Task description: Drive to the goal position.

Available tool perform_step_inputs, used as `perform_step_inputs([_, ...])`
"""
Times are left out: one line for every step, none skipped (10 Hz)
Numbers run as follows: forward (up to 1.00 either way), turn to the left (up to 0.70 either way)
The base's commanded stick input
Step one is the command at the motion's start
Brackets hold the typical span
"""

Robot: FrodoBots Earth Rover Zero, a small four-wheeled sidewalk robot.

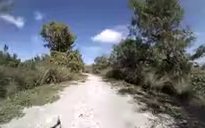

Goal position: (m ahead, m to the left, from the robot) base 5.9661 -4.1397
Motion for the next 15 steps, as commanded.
perform_step_inputs([0.84, 0.0])
perform_step_inputs([0.84, 0.0])
perform_step_inputs([0.84, 0.0])
perform_step_inputs([0.84, 0.0])
perform_step_inputs([0.84, 0.0])
perform_step_inputs([0.84, 0.0])
perform_step_inputs([0.84, 0.0])
perform_step_inputs([0.84, 0.0])
perform_step_inputs([0.84, 0.0])
perform_step_inputs([0.84, 0.0])
perform_step_inputs([0.84, 0.0])
perform_step_inputs([0.84, 0.0])
perform_step_inputs([0.84, 0.0])
perform_step_inputs([0.84, 0.0])
perform_step_inputs([0.84, 0.0])
